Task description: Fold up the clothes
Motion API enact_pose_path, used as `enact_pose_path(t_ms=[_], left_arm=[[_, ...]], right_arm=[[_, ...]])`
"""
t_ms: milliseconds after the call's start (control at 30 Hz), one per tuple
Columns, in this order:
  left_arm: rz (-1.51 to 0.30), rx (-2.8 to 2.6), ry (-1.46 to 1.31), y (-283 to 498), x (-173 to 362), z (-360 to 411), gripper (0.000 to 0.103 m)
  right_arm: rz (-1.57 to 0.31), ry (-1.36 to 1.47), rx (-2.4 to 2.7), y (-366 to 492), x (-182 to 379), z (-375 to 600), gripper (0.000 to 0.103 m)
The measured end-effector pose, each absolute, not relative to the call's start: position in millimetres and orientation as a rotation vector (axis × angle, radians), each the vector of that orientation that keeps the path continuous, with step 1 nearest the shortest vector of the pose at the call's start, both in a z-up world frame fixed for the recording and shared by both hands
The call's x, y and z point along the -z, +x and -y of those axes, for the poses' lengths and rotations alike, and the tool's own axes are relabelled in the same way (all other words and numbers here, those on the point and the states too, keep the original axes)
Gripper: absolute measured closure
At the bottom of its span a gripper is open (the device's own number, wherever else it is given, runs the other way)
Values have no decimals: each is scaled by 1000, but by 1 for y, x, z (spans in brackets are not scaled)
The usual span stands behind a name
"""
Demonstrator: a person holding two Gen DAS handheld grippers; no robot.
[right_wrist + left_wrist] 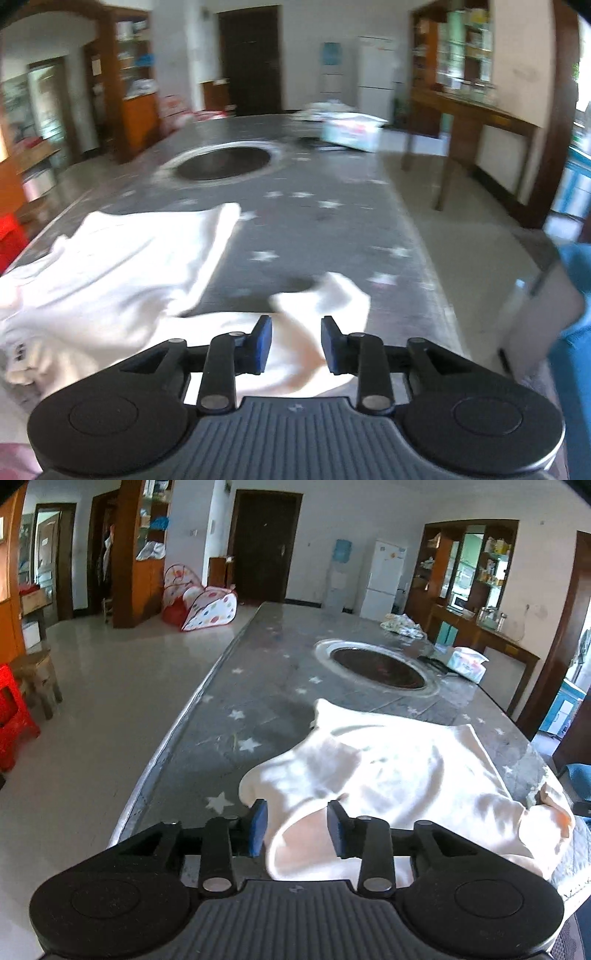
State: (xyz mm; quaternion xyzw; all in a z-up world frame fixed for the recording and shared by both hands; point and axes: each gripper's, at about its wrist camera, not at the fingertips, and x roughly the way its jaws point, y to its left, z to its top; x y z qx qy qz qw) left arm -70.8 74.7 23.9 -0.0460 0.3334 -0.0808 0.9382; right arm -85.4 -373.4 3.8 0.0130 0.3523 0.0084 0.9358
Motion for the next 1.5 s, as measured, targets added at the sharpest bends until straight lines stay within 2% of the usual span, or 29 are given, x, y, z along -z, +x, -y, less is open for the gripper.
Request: enact_pose_path(t_ms=[300,667,900,1100,1300,1400,1433,1500], left_arm=[[-722,297,-101,-42,-13,-43,64],[-796,395,-103,59,4,8,64],[-852,310,-102,118,24,1,64],[-820,220,-71,144,29,-13,66],[-789,195,-50,145,26,-9,55],[-793,184,-37,150,29,-7,54],[-791,178,-32,152,30,-7,54],[-790,167,-28,157,31,-7,54]], right_arm=[[-729,-72,-166,-44,-6,330,70],[-780,-7,-180,48,20,323,70],[-806,28,-180,94,37,321,70],[-800,23,-173,110,45,317,71],[-782,50,-179,121,45,316,70],[-778,50,-187,129,47,312,70],[-776,40,-187,131,47,311,71],[-770,5,-181,135,48,305,93]])
